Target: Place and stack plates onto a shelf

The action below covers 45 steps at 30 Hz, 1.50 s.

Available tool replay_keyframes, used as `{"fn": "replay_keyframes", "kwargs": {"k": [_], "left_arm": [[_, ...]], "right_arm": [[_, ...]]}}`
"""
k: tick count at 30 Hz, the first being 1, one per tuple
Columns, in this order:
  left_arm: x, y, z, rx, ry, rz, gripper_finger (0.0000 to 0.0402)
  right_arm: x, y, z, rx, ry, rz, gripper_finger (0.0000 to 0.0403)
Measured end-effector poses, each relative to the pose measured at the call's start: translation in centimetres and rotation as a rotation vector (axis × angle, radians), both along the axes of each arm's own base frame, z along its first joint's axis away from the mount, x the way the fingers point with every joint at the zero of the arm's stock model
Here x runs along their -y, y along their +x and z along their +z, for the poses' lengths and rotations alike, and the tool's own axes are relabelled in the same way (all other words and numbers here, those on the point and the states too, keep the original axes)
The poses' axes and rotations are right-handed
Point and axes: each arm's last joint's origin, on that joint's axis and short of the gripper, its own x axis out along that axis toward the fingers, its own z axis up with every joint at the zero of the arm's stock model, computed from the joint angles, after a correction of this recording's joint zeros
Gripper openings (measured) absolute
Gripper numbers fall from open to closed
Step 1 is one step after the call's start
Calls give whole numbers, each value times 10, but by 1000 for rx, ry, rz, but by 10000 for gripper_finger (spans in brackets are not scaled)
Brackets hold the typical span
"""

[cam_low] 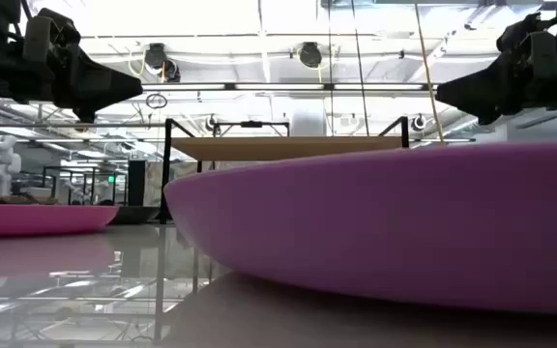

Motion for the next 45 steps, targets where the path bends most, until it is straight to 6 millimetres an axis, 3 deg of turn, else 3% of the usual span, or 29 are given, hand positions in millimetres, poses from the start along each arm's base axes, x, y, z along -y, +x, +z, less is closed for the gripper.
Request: {"fn": "replay_keyframes", "kwargs": {"k": [7, 26, 34, 37, 42, 45], "left_arm": [[0, 0, 0, 0, 0, 0, 97], [0, 0, 0, 0, 0, 0, 97], [0, 0, 0, 0, 0, 0, 97], [0, 0, 0, 0, 0, 0, 97], [0, 0, 0, 0, 0, 0, 97], [0, 0, 0, 0, 0, 0, 97]], "right_arm": [[0, -1, 13, 112, -92, -9, 130], [0, -7, 32, 343, -35, -3, 130], [0, -4, 27, 269, -35, -5, 130], [0, 1, 14, 112, -30, -5, 130], [1, 4, 24, -10, 0, -30, 130], [1, 9, 20, -80, 7, -29, 130]]}}
